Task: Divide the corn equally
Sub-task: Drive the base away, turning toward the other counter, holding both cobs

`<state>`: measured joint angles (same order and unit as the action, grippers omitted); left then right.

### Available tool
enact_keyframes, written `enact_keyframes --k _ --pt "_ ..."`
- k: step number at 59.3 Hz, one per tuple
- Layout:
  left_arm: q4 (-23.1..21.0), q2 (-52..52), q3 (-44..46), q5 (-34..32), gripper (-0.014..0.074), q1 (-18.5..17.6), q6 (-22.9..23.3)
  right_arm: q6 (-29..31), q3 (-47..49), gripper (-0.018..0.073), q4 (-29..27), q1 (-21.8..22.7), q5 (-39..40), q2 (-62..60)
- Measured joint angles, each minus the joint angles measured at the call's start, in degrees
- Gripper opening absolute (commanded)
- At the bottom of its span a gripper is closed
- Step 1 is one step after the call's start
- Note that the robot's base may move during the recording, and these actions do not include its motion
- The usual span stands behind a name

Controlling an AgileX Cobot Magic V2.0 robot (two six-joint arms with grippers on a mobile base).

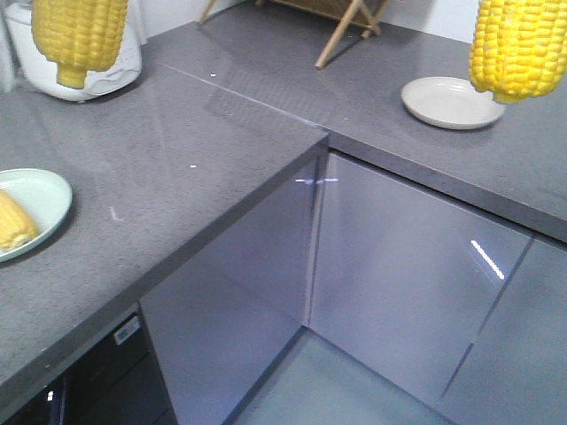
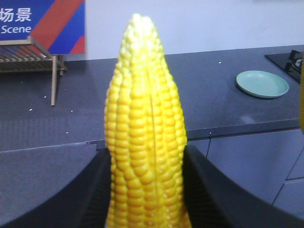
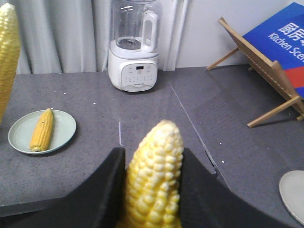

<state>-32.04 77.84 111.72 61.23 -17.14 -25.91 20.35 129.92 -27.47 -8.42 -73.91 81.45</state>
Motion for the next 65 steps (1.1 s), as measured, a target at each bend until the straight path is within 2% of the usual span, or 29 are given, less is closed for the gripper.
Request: enact_keyframes --k 65 --pt "0.0 0.0 0.0 0.0 -0.0008 0.0 0.05 0.0 0.0 -0.0006 0.0 0.0 0.0 0.0"
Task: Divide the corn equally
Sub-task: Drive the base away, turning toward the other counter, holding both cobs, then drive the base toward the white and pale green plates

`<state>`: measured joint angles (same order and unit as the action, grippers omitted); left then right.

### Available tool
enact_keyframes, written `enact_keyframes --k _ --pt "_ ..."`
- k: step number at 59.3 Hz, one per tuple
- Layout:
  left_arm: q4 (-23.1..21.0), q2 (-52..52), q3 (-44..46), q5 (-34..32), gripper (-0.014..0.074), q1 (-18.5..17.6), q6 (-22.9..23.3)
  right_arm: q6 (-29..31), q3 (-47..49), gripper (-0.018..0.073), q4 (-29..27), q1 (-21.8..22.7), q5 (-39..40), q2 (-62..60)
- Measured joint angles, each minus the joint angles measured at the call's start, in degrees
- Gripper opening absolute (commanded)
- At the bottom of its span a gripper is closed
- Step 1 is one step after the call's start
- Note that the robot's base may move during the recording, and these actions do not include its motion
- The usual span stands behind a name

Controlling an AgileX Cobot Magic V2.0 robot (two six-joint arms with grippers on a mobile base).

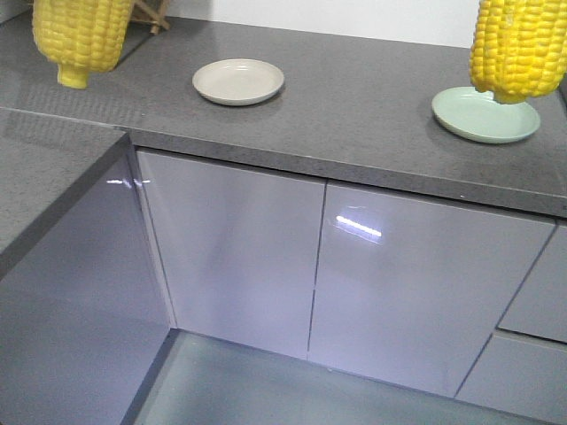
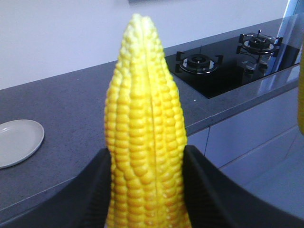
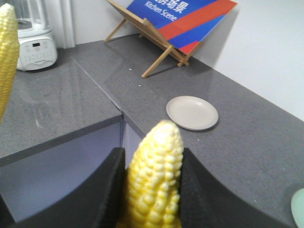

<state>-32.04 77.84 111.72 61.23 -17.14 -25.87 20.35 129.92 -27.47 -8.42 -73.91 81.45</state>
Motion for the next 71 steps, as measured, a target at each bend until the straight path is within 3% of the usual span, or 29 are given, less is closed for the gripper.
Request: enact_keyframes --k 71 --pt "0.0 0.0 0.0 0.0 -0.0008 0.0 0.0 0.0 0.0 -0.0006 -0.06 0.0 0.0 0.0"
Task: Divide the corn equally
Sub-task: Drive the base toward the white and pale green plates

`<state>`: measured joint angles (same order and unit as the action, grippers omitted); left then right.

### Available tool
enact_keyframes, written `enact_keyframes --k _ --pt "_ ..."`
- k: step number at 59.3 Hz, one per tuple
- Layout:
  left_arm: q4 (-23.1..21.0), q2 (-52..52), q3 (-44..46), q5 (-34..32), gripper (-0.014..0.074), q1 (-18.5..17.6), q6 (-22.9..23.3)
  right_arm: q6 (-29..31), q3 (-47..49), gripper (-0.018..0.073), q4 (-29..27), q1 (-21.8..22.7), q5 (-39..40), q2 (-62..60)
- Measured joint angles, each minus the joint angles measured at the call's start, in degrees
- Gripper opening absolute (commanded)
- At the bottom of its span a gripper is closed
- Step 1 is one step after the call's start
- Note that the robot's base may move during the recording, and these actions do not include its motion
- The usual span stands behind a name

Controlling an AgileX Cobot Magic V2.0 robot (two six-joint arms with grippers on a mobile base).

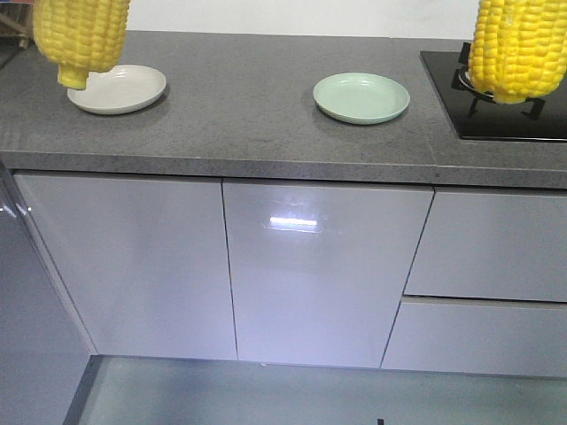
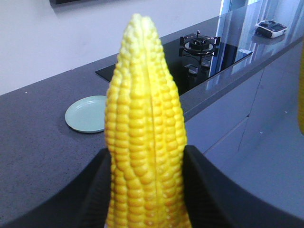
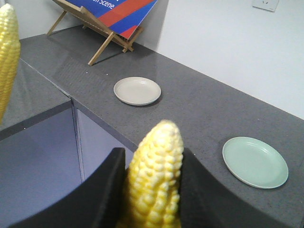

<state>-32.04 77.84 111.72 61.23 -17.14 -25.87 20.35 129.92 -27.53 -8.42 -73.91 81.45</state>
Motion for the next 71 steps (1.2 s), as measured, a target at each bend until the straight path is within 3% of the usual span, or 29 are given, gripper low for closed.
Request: enact_keyframes --k 71 --pt "0.0 0.0 0.0 0.0 -0.0008 0.0 0.0 0.0 0.0 -0.0006 0.0 0.0 0.0 0.0"
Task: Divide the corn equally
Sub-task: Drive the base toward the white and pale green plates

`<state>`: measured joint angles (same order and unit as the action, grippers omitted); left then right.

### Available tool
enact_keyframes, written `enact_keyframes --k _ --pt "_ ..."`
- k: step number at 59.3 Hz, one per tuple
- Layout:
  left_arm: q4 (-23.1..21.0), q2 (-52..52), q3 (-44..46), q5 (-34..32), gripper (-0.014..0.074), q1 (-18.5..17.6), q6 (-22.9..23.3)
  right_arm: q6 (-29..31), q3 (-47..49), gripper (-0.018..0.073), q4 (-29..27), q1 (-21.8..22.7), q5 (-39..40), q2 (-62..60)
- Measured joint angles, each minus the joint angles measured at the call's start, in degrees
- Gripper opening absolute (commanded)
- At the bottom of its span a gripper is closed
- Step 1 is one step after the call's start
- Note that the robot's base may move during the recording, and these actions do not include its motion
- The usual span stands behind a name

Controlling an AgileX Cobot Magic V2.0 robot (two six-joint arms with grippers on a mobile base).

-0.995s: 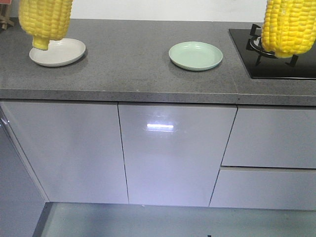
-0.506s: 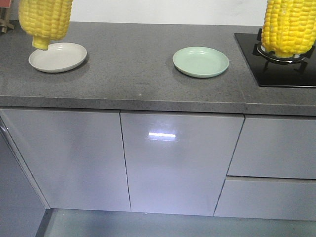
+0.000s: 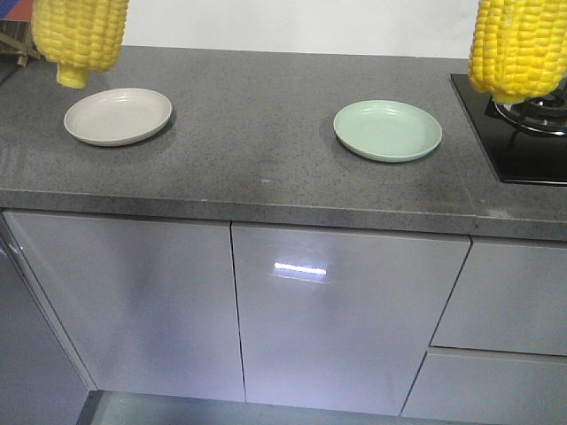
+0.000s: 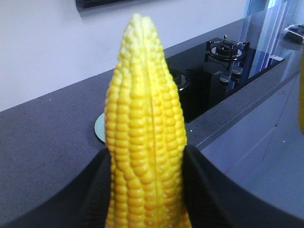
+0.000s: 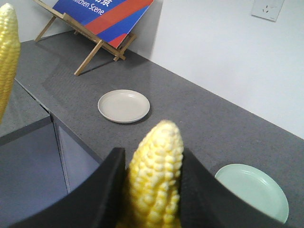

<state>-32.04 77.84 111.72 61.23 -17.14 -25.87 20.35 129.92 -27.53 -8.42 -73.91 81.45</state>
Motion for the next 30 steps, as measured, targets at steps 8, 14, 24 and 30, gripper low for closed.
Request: enact_keyframes --k 8,14,24,30 --pt "0.0 0.0 0.0 0.0 -0.0008 0.0 0.0 0.0 0.0 -0.0006 0.0 0.0 0.0 0.0" --pt "0.0 0.0 0.0 0.0 -0.0008 0.0 0.0 0.0 0.0 -0.0006 0.05 0.0 0.0 0.0" --pt "0.0 0.0 0.0 0.0 -0.0008 0.0 0.0 0.0 0.0 -0.0006 0.05 0.0 0.0 0.0" --pt "0.0 0.0 0.0 0.0 -0.0008 0.0 0.0 0.0 0.0 -0.0006 0.05 0.0 0.0 0.0"
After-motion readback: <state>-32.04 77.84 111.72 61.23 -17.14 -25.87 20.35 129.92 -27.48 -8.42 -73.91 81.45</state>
